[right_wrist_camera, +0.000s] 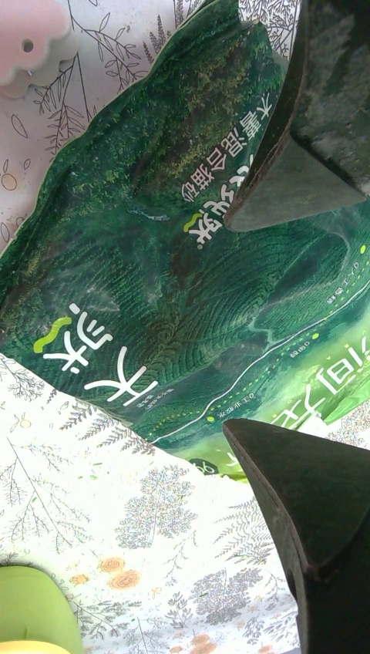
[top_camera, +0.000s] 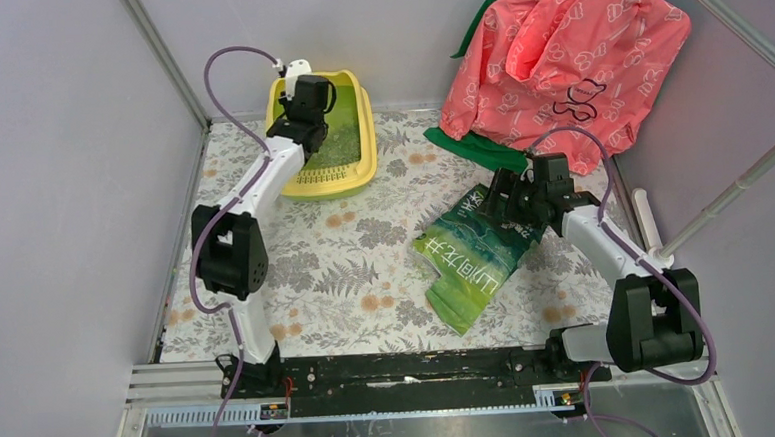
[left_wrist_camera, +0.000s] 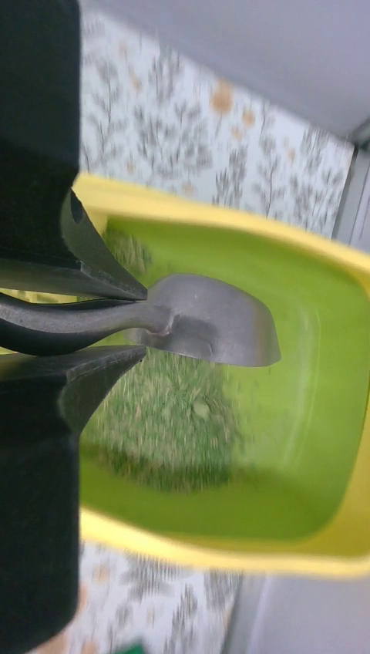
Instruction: Fill the litter box with clean litter
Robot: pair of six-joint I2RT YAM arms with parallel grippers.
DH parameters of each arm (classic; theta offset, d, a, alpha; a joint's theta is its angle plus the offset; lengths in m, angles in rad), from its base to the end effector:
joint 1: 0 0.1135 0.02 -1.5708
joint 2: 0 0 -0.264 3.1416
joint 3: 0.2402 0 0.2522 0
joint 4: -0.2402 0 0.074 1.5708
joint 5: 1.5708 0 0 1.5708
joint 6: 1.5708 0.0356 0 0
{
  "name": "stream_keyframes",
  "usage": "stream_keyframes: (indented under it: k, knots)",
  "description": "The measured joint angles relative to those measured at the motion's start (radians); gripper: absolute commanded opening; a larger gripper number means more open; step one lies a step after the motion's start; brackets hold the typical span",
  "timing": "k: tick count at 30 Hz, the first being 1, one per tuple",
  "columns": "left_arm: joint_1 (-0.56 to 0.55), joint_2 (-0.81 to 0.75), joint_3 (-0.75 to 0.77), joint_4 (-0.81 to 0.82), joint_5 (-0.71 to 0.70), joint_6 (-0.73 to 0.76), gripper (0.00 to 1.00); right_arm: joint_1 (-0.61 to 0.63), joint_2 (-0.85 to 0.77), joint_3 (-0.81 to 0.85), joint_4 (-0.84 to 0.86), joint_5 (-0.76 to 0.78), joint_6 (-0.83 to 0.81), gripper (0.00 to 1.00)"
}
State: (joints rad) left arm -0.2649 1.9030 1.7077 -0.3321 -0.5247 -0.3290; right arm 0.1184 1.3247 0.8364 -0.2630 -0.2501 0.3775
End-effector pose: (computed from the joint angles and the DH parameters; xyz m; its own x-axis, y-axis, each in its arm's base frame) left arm 0.4376 -0.1002 0.3216 -0.3979 -0.1818 -0.8992 -0.3379 0.9403 -0.0406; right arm 0.2765 0.0418 0.2336 -0.7385 0.2718 -0.6171 -0.0235 0.9042 0.4264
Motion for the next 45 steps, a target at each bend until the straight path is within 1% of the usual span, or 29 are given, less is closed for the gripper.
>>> stream_keyframes:
  k: [4, 8, 11, 12, 14, 16, 18, 21, 23, 24, 26, 31, 33, 36, 40, 42, 45]
  knots:
    - [-0.042, 0.000, -0.001, 0.004, -0.166, 0.154, 0.00, 0.000, -0.003, 0.000, -0.003, -0.001, 0.000, 1.00]
    - [-0.120, -0.032, -0.070, 0.140, -0.303, 0.364, 0.00, 0.000, -0.003, 0.000, -0.010, -0.003, 0.000, 1.00]
    - [-0.194, -0.068, -0.146, 0.252, -0.345, 0.489, 0.00, 0.000, -0.003, 0.000, -0.018, -0.003, -0.001, 1.00]
    - [-0.219, -0.085, -0.173, 0.277, -0.351, 0.513, 0.00, 0.000, -0.005, 0.000, -0.021, -0.003, -0.002, 1.00]
    - [-0.245, -0.136, -0.228, 0.299, -0.338, 0.513, 0.00, 0.000, -0.009, 0.000, -0.028, -0.003, -0.005, 1.00]
    - [-0.230, -0.226, -0.299, 0.294, -0.315, 0.451, 0.00, 0.000, -0.015, 0.000, -0.037, -0.003, -0.007, 1.00]
    - [-0.167, -0.336, -0.354, 0.277, -0.277, 0.347, 0.00, 0.000, -0.021, 0.000, -0.043, -0.003, -0.008, 1.00]
    - [0.002, -0.500, -0.414, 0.264, -0.212, 0.153, 0.00, 0.000, -0.024, 0.000, -0.044, -0.004, -0.009, 1.00]
    - [0.122, -0.613, -0.488, 0.267, -0.175, 0.013, 0.00, 0.000, -0.027, 0.000, -0.043, -0.005, -0.009, 1.00]
    - [0.163, -0.664, -0.531, 0.265, -0.167, -0.051, 0.00, 0.000, -0.027, 0.000, -0.043, -0.005, -0.009, 1.00]
    - [0.196, -0.749, -0.627, 0.264, -0.143, -0.174, 0.00, 0.000, -0.027, 0.000, -0.043, -0.006, -0.008, 1.00]
    - [0.196, -0.880, -0.932, 0.270, -0.042, -0.459, 0.00, 0.000, -0.027, -0.008, -0.039, -0.007, -0.008, 1.00]
    - [0.207, -0.891, -1.033, 0.264, -0.013, -0.547, 0.00, 0.000, -0.027, -0.013, -0.039, -0.007, -0.009, 1.00]
    - [0.231, -0.882, -1.120, 0.265, 0.019, -0.644, 0.00, 0.000, -0.027, -0.018, -0.039, -0.007, -0.010, 1.00]
    - [0.301, -0.834, -1.160, 0.305, 0.068, -0.718, 0.00, 0.000, -0.027, -0.026, -0.031, -0.009, -0.010, 1.00]
    - [0.349, -0.771, -1.159, 0.357, 0.102, -0.738, 0.09, 0.000, -0.027, -0.032, -0.031, -0.016, -0.010, 1.00]
    - [0.432, -0.636, -1.141, 0.467, 0.188, -0.776, 0.28, 0.000, -0.027, -0.037, -0.029, -0.028, -0.010, 1.00]
